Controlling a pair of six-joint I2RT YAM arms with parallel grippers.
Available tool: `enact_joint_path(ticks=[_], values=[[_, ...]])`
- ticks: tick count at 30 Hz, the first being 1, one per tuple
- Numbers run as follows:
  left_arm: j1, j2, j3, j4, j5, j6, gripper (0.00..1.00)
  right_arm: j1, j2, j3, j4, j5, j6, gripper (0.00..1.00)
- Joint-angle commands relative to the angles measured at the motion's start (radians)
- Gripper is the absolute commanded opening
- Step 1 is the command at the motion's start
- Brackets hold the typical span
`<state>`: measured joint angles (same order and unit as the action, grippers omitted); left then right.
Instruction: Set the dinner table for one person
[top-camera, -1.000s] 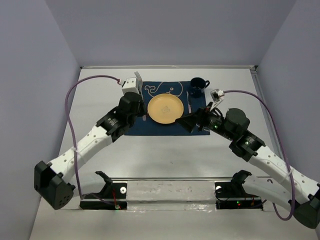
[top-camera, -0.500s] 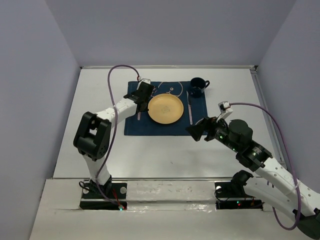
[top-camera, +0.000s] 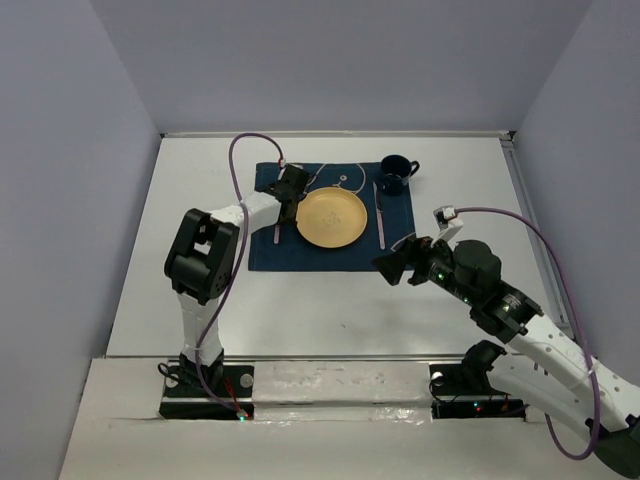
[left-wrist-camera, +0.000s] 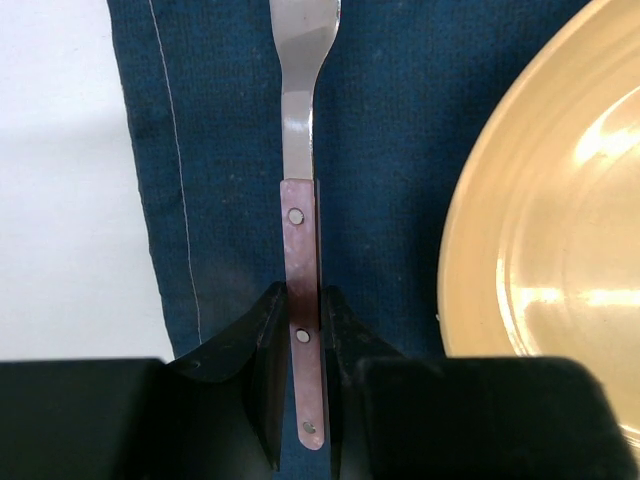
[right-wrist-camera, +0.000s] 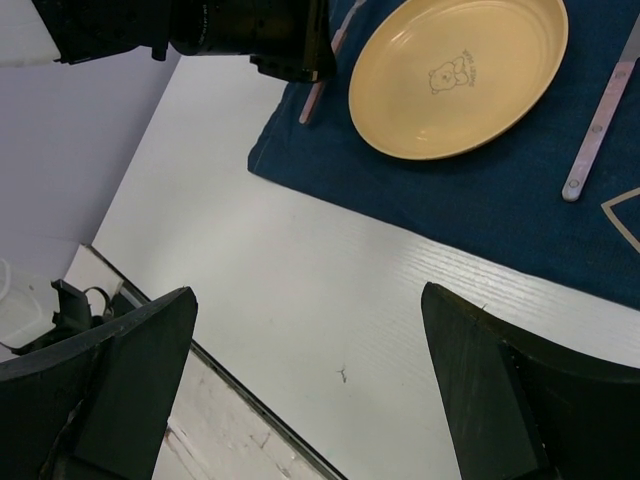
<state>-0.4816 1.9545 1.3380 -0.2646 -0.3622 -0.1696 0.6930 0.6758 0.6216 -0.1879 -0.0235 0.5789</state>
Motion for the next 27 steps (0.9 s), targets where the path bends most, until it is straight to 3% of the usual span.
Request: enact_joint_path(ticks=[1,13,15,16,23,24,27], values=[[0.006,-0.005,0.053,-0.019,-0.011,0.007,0.00,-0.004,0.007,0.000,0.016,0.013,-0.014,1.00],[0.006,0.053,0.081,-0.079,0.006,-0.021,0.01,-0.004,0.004,0.001,0.018,0.016,-0.016,1.00],[0.008,0.052,0.081,-0.085,-0.007,-0.024,0.18,-0.004,0.004,0.003,0.019,0.017,-0.014,1.00],[0.008,0.047,0.081,-0.087,-0.007,-0.027,0.35,-0.004,0.005,0.006,0.018,0.016,-0.013,1.00],[0.008,0.008,0.107,-0.127,-0.029,-0.045,0.83,-0.004,0.007,0.024,0.012,0.014,-0.017,1.00],[0.008,-0.014,0.119,-0.140,-0.034,-0.047,0.99,-0.004,0.008,0.029,0.008,0.019,-0.019,1.00],[0.008,-0.087,0.139,-0.153,-0.035,-0.050,0.99,-0.004,0.016,0.056,-0.013,0.019,-0.021,1.00]])
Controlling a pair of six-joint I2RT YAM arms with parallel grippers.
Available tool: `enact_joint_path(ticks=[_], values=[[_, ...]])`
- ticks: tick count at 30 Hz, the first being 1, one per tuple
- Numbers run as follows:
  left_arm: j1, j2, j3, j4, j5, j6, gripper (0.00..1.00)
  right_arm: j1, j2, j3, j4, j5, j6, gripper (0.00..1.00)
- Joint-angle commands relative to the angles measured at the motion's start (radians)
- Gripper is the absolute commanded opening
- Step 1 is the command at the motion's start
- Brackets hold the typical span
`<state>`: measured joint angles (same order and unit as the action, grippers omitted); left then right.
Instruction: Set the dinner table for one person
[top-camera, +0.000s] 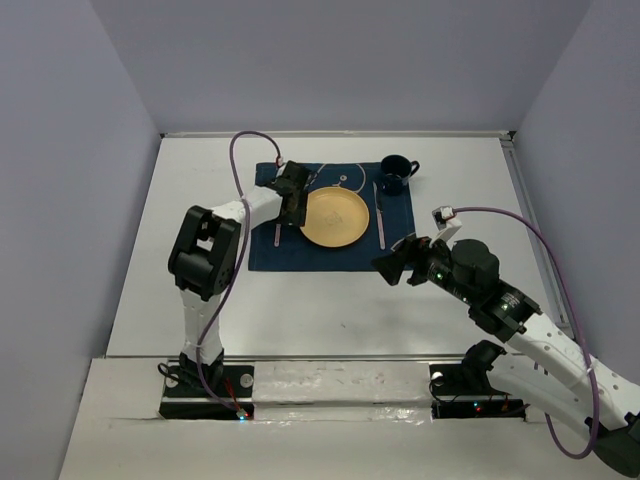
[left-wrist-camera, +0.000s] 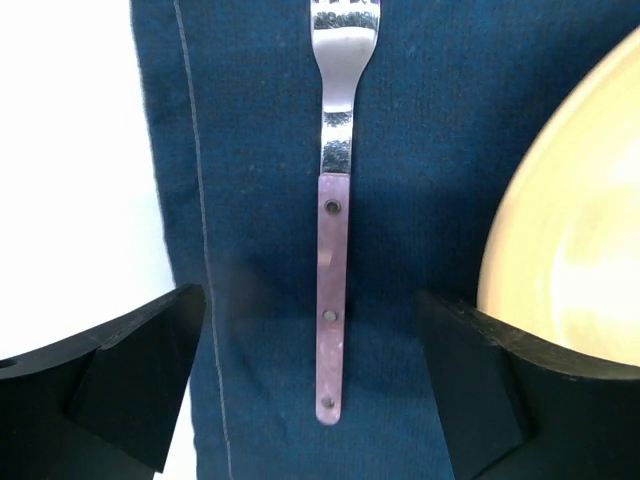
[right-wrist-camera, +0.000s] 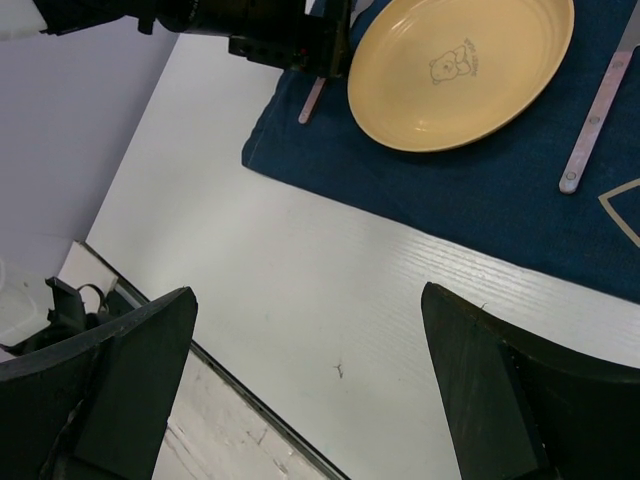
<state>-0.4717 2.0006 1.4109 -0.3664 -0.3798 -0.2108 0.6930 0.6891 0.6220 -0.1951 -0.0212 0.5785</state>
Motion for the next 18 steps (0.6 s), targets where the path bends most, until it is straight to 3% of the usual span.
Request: enact_joint_path(ticks=[1,9,18], values=[[-0.002,-0.154,0.072,-0.051,-0.016,-0.009,0.99,-0.004,0.001,0.065,-0.013,0.017,-0.020,1.00],[-0.002,-0.422,0.125,-0.029,-0.004,-0.019,0.99,-0.004,-0.016,0.156,-0.095,0.078,-0.046,1.00],[-0.002,-0.907,-0.220,0.263,0.202,-0.039,0.99,-0.004,-0.055,0.232,-0.132,0.122,-0.095,1.00]])
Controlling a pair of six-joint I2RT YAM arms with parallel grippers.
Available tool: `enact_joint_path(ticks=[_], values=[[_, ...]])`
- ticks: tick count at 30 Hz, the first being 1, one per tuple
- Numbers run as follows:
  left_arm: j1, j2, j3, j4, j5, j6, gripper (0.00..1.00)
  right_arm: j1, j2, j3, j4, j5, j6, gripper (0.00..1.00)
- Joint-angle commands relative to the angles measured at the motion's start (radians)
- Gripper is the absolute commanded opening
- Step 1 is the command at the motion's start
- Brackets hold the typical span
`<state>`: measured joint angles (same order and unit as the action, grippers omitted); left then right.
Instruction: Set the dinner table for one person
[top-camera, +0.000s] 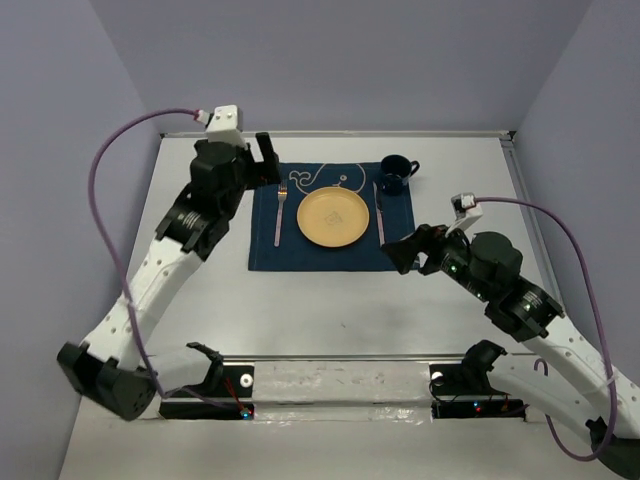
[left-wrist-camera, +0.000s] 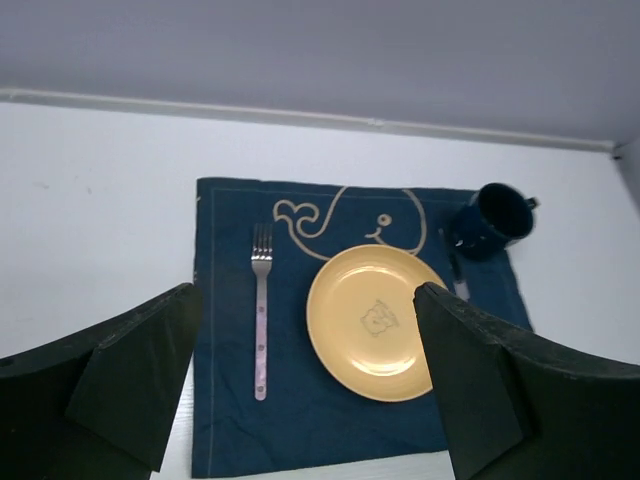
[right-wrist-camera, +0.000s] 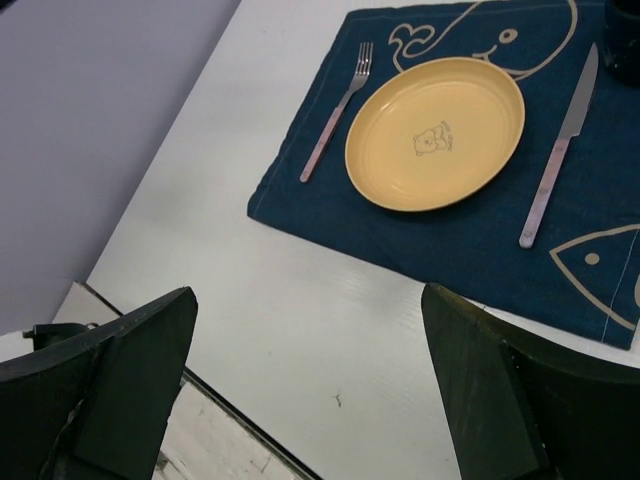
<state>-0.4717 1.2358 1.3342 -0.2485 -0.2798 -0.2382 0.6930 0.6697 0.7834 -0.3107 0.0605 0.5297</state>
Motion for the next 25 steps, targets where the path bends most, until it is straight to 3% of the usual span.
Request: enact_joint_path(ticks=[1,5,13,18,25], values=[[-0.004,-0.186,-0.176,0.167,0.106,-0.013,0.99,-0.004,-0.042,0.079,-0.016,0.042,-0.051,1.00],[-0.004,-0.412,-0.338,0.241,0.139,-0.003,0.99,-0.004,-0.090,0.115,-0.018,0.084,-0.069,1.00],[-0.002,-0.751,-0.513,0.239,0.090,0.007,0.99,-0.004,-0.277,0.151,-0.025,0.224,-0.119,1.00],[-0.002,-0.855,-0.563,0.226,0.065,0.027,0.99,-0.004,-0.332,0.080,-0.004,0.370,-0.105,1.00],[-0.002,-0.897,-0.599,0.241,0.073,0.039,0.99,-0.004,-0.237,0.040,0.059,0.381,-0.100,1.00]])
